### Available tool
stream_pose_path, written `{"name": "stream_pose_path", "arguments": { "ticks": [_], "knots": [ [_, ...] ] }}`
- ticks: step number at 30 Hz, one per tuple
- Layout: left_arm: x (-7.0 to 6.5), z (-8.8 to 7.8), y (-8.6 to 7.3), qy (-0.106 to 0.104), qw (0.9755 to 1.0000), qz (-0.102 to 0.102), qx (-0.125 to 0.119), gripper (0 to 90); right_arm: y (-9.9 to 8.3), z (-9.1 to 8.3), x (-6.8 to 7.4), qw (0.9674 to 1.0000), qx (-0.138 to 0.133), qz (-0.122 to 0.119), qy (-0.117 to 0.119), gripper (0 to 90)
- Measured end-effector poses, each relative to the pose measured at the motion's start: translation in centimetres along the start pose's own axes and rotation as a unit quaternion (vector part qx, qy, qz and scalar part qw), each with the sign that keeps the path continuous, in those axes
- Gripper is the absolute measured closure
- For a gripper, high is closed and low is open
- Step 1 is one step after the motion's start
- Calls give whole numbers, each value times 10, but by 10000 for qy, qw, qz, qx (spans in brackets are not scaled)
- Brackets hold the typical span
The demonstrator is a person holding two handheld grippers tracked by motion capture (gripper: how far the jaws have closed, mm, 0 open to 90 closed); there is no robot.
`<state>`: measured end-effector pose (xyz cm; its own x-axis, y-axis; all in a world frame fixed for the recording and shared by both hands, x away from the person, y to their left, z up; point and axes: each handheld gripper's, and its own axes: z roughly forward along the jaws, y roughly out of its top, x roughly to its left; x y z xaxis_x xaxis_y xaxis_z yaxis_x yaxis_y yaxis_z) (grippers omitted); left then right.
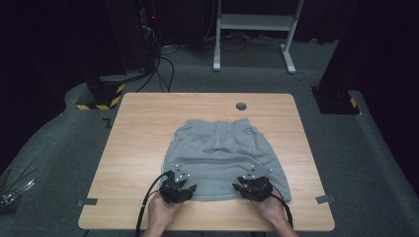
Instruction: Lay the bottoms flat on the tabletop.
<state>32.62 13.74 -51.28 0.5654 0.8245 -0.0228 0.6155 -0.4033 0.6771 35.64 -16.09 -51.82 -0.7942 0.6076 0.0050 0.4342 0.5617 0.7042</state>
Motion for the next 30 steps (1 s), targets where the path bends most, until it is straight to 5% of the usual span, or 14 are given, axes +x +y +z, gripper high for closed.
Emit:
{"name": "stream_pose_path", "arguments": {
  "ticks": [2,4,6,10,11,14,18,20,26,30],
  "knots": [
    [1,-3,0,-57,9999,-26,91,690,-3,-2,5,9999,-77,-35,120,801],
    [-4,-8,-3,-130,9996,126,228,770,-5,-7,16,9992,17,-327,248,829],
    [-6,-13,-7,-167,9992,193,293,797,-10,-12,23,9982,63,-478,351,827],
    [-9,-23,-16,-194,9995,165,204,780,-19,-20,23,9979,-51,-325,553,749],
    [-9,-25,-18,-122,9997,157,119,780,-24,-29,20,9987,-231,-163,434,654],
    [0,-30,-18,236,9996,-80,-156,643,-26,-44,6,9987,-446,160,-165,632],
    [17,-22,-17,527,9981,-305,28,569,-32,-49,-24,9941,-311,707,-765,670],
    [19,-20,-21,474,9982,-356,27,596,-38,-45,-31,9941,-61,767,-760,699],
    [15,-33,-31,402,9987,-243,175,647,-57,-58,-17,9976,-5,377,-589,701],
    [17,-34,-30,373,9988,-324,66,633,-59,-64,-22,9978,68,410,-523,669]
  ]
}}
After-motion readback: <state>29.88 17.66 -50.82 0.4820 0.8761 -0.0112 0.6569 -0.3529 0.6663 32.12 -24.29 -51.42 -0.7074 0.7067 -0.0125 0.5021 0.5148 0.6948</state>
